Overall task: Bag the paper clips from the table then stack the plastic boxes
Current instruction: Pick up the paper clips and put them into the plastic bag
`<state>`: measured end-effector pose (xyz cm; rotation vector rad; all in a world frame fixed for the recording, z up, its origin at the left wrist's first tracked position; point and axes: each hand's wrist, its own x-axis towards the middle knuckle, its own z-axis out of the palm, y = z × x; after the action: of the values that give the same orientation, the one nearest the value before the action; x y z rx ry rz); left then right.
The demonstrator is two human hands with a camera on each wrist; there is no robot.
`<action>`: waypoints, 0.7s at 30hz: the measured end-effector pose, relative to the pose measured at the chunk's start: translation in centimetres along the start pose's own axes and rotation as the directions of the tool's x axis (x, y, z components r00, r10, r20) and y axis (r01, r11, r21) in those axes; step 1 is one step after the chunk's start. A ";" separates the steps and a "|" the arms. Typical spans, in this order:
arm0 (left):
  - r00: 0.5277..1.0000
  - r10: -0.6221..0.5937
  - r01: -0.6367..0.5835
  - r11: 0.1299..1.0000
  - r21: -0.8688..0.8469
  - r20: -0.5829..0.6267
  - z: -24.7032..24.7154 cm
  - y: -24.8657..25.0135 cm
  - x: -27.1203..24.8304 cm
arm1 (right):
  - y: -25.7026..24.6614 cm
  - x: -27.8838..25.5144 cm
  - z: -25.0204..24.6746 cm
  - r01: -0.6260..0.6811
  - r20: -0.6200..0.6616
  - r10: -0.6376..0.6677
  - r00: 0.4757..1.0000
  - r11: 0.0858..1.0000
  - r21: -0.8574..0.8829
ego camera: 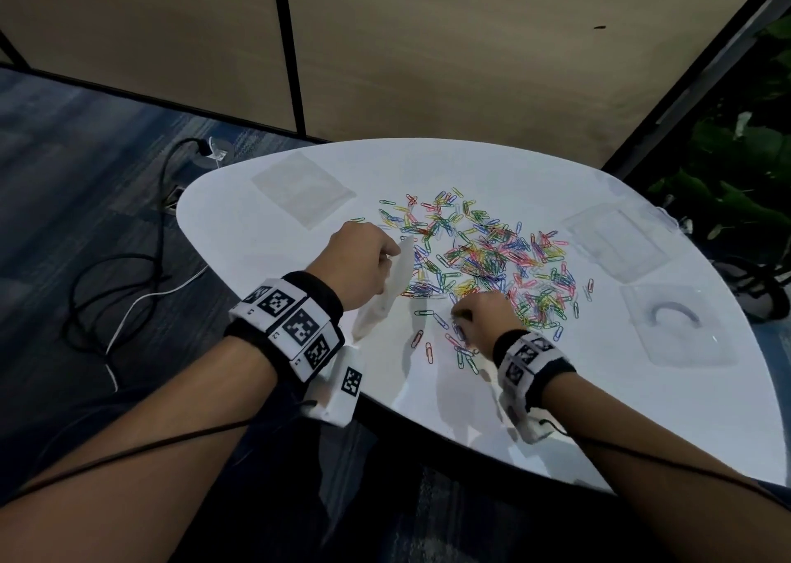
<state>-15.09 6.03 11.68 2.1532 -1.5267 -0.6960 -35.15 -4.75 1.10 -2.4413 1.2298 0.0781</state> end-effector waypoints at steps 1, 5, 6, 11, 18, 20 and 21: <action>1.000 0.005 -0.006 1.000 0.012 0.007 0.0 0.1 0.0 | 0.3 0.0 -0.9 -0.086 -0.025 0.090 0.996 0.989 0.124; 1.000 0.013 -0.013 1.000 0.008 0.017 0.1 0.3 0.1 | 1.1 0.5 -4.6 -0.304 0.077 0.349 0.934 0.663 0.684; 1.000 0.022 -0.022 1.000 0.012 0.012 0.2 0.5 0.2 | 0.9 0.5 -5.7 -0.276 0.100 0.352 0.931 0.496 0.823; 0.999 0.032 -0.031 0.999 -0.025 0.014 1.0 1.0 0.0 | -3.2 -0.8 -9.4 -0.188 0.190 0.148 0.971 -0.024 0.982; 0.999 0.025 -0.031 0.990 -0.138 -0.044 1.9 1.9 -0.4 | -6.5 -1.9 -6.4 -0.265 0.253 0.113 0.961 0.106 0.958; 0.997 0.060 -0.065 0.991 -0.119 -0.048 2.1 2.1 -0.5 | -7.0 -1.9 -5.7 -0.268 0.248 0.133 0.960 0.167 0.949; 0.996 0.077 -0.082 0.991 -0.109 -0.048 2.2 2.2 -0.5 | -7.2 -1.8 -5.7 -0.264 0.240 0.136 0.961 0.199 0.944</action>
<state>-18.16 5.72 11.34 2.0022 -1.5055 -0.6856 -31.42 -1.69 9.05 -1.0883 1.0188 -0.3987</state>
